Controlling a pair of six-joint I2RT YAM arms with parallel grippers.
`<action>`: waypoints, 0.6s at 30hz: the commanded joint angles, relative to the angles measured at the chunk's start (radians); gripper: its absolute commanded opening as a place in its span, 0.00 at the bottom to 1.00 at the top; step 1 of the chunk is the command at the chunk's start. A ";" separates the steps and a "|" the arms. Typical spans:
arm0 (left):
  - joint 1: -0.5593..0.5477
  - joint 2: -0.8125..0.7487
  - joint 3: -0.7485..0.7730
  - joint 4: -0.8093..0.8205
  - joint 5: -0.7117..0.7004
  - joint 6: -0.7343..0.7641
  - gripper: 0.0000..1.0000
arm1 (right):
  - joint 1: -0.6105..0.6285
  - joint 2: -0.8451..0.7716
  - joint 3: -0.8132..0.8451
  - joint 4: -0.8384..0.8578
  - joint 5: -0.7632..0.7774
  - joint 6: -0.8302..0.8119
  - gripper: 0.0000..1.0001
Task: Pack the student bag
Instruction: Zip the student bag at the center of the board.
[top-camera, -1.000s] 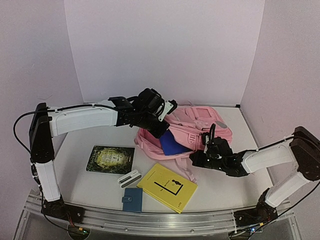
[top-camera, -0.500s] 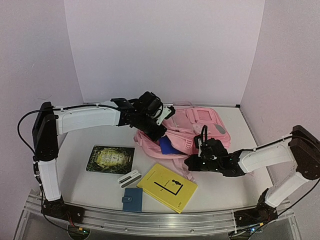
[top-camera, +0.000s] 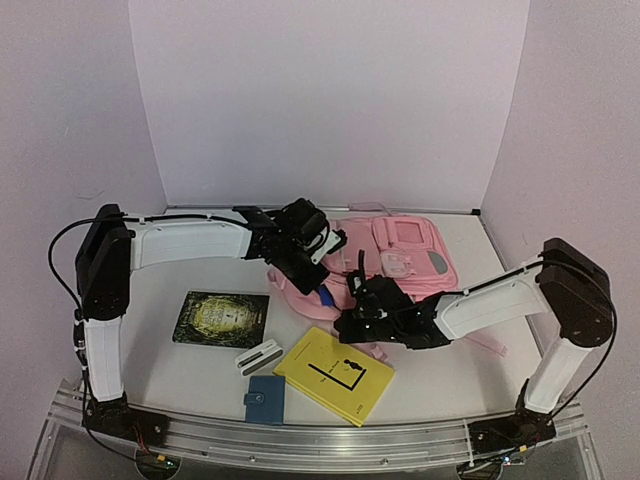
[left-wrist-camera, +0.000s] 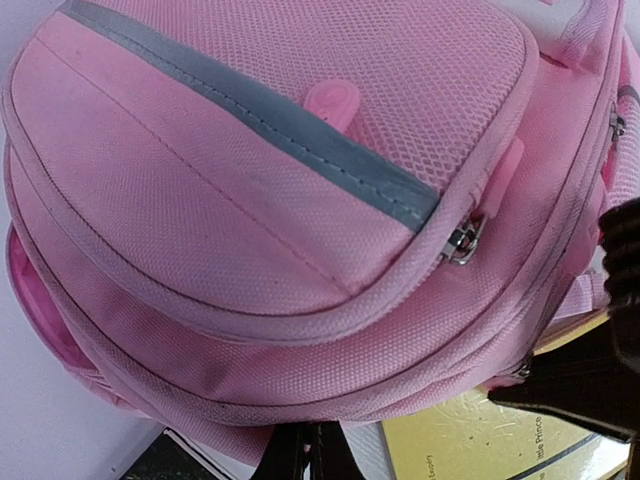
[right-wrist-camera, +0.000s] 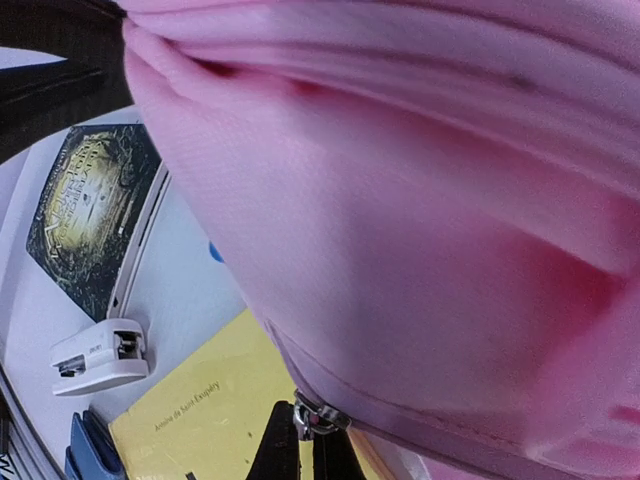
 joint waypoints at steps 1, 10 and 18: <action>-0.005 0.000 0.007 0.157 0.082 -0.019 0.00 | 0.094 0.061 0.121 0.100 -0.085 -0.003 0.00; 0.041 -0.116 -0.147 0.180 0.053 -0.081 0.11 | 0.103 0.026 0.121 0.147 -0.081 0.017 0.06; 0.042 -0.350 -0.347 0.228 -0.021 -0.204 0.67 | 0.102 -0.226 0.014 -0.060 0.086 0.058 0.67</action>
